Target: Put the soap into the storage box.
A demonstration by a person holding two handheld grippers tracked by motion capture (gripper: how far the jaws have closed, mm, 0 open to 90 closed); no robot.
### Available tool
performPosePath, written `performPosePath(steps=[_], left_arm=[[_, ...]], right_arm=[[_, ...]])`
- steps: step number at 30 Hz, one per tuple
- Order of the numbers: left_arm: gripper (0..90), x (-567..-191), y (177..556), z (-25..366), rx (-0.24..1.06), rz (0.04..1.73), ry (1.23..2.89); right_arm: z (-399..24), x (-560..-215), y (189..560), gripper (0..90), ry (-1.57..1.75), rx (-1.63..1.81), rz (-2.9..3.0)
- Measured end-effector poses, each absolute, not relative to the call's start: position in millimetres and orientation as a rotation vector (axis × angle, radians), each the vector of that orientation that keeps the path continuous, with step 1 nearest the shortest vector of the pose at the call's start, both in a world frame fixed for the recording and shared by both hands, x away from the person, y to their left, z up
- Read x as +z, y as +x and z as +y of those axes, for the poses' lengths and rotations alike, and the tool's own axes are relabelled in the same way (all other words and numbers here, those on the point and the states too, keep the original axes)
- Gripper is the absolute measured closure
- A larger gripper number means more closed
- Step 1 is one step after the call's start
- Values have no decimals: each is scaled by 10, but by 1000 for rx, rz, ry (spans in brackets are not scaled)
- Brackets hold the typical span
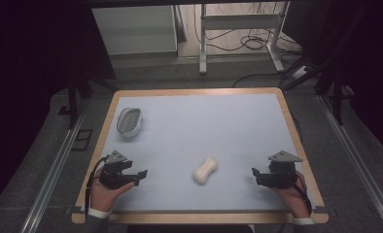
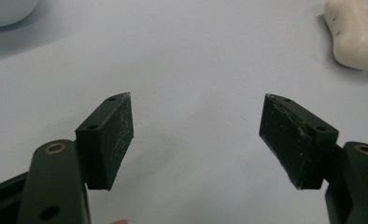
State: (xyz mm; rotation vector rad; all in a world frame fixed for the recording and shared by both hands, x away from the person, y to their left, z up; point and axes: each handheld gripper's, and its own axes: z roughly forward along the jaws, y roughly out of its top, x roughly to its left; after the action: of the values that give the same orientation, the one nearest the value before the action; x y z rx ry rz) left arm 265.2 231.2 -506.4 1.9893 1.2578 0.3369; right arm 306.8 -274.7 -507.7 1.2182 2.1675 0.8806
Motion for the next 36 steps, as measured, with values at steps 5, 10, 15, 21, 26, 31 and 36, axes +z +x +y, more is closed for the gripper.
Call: performPosePath(steps=[5, 10, 15, 21, 26, 31, 36], left_arm=[[262, -4980, 2628, 2335, 332, 1268, 1975], [260, -4897, 2658, 2286, 343, 1269, 2017], [254, -4804, 2680, 2167, 340, 1251, 2041], [252, -4713, 2691, 2043, 358, 1223, 2081], [246, -4662, 2715, 1947, 383, 1208, 2091], [246, -4631, 2741, 1809, 383, 1175, 2107], [241, -4616, 2774, 1721, 370, 1158, 2132]], right_arm=[[-2795, -5062, 3050, 113, 1236, 887, 2150], [-2817, -5044, 3067, 116, 1258, 914, 2135], [-2799, -5041, 3074, 117, 1244, 904, 2139], [-2788, -5039, 3070, 117, 1248, 901, 2136], [-2828, -5018, 3066, 122, 1277, 919, 2122], [-2829, -5014, 3064, 123, 1275, 905, 2115], [-2829, -4993, 3047, 127, 1258, 899, 2089]])
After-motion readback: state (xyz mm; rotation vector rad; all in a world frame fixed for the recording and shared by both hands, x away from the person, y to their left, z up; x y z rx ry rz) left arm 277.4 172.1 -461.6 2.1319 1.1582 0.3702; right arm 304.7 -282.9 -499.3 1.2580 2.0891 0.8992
